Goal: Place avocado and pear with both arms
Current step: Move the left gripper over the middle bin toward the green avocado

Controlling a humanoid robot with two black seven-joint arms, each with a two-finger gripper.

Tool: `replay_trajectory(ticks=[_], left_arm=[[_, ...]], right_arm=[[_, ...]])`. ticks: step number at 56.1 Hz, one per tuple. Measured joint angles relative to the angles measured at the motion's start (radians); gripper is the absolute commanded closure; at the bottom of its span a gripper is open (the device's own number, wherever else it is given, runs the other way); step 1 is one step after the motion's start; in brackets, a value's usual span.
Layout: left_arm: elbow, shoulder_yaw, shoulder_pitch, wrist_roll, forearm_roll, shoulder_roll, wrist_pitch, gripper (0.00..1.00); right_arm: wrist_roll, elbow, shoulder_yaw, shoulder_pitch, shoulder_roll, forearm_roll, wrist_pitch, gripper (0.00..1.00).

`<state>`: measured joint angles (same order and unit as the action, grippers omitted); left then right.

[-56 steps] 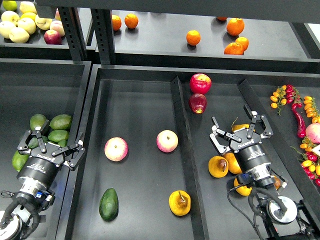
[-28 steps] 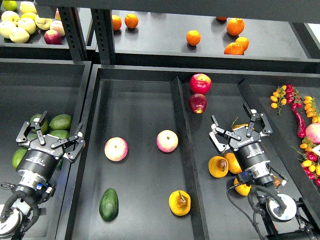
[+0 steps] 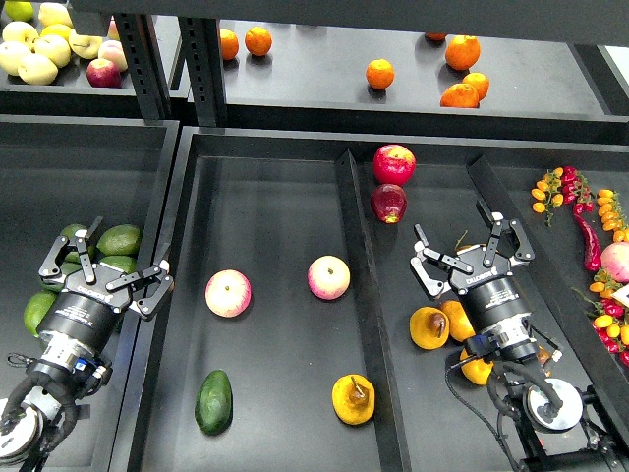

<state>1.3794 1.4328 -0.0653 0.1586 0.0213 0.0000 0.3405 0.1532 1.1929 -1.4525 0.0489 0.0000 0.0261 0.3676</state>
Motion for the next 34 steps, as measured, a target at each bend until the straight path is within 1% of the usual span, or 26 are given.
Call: replay_trajectory(ticks=[7,19,21,23,25,28,31,32,34], left_arm=[[-0.004,0.0,0.013,0.001,0.001,0.0,0.005,0.0],[-0.027,0.002,0.04,-0.001,0.001,0.0,0.045,0.0],[-0.03,0.002,0.05,0.001,0.001,0.0,0.044,0.0],[-0.032,0.001,0.065,0.011,0.001,0.0,0.039,0.0],[-0.034,-0.003,0.084,0.028,0.001,0.0,0.033,0.0],[-0.038,-0.013,0.115,0.076,0.0,0.002,0.022,0.01],[-0.045,-0.022,0.153,0.148,0.0,0.026,0.012,0.01],[-0.06,-0.036,0.198,0.235,0.0,0.072,0.007,0.01],[-0.068,-0.043,0.214,0.268,0.0,0.089,0.006,0.01]], right_arm=[[0.0,-0.008,0.004,0.01,0.0,0.0,0.001,0.0],[0.001,-0.016,0.004,0.022,0.0,0.008,0.001,0.0],[0.001,-0.018,0.003,0.023,0.0,0.015,0.001,0.0],[0.001,-0.019,0.002,0.025,0.0,0.026,0.001,0.0],[0.002,-0.02,0.002,0.027,0.0,0.035,0.001,0.0],[0.002,-0.021,0.002,0.03,0.0,0.043,0.0,0.0],[0.003,-0.022,0.001,0.034,0.0,0.047,0.0,0.0],[0.003,-0.025,0.001,0.043,0.0,0.048,0.0,0.0],[0.003,-0.025,0.0,0.047,0.0,0.048,0.0,0.0]])
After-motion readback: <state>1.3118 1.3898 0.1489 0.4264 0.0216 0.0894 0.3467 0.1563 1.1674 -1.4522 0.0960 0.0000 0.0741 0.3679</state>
